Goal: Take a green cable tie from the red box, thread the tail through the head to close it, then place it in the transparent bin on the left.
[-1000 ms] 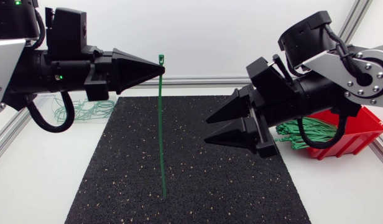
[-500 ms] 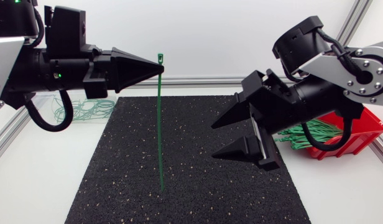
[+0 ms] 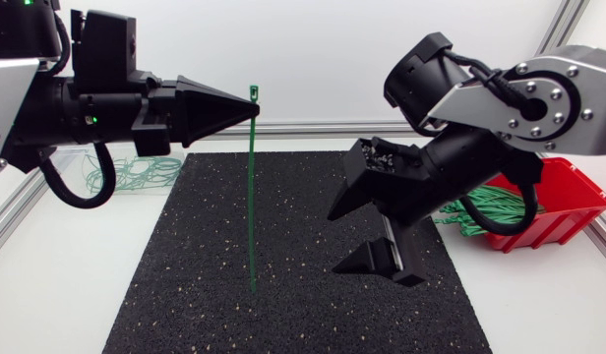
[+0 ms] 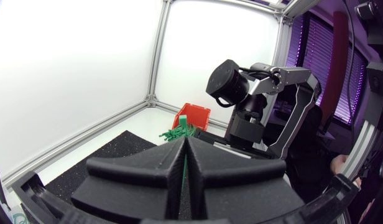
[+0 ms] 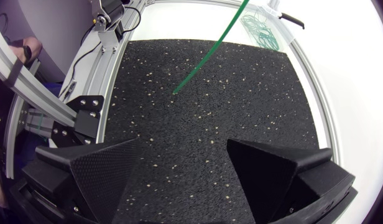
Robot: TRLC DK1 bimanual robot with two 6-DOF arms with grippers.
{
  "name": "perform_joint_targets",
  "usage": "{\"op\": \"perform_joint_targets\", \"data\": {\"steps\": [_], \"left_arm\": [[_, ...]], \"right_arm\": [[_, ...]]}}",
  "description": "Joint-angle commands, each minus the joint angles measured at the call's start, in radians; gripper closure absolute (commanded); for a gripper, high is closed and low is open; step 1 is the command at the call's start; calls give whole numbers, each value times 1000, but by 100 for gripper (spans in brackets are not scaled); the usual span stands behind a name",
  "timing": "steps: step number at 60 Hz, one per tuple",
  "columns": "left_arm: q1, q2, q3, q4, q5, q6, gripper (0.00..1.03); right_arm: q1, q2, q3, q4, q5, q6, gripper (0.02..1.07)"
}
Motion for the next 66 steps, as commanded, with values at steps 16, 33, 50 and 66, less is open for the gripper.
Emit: {"op": "perform_joint_targets", "data": {"steps": [16,33,50,66], "left_arm": [[-3,13,55,-71,12,2,100],[12,17,61,-143,61,-6,100],[58,28,61,-146,124,-18,100],[86,54,68,-148,204,-49,100]], "right_arm": [[65,-39,-132,200,210,-154,6],[250,-92,-274,556,606,-269,6],[332,-105,-305,671,652,-435,6],[367,-165,-451,790,598,-668,6]]}}
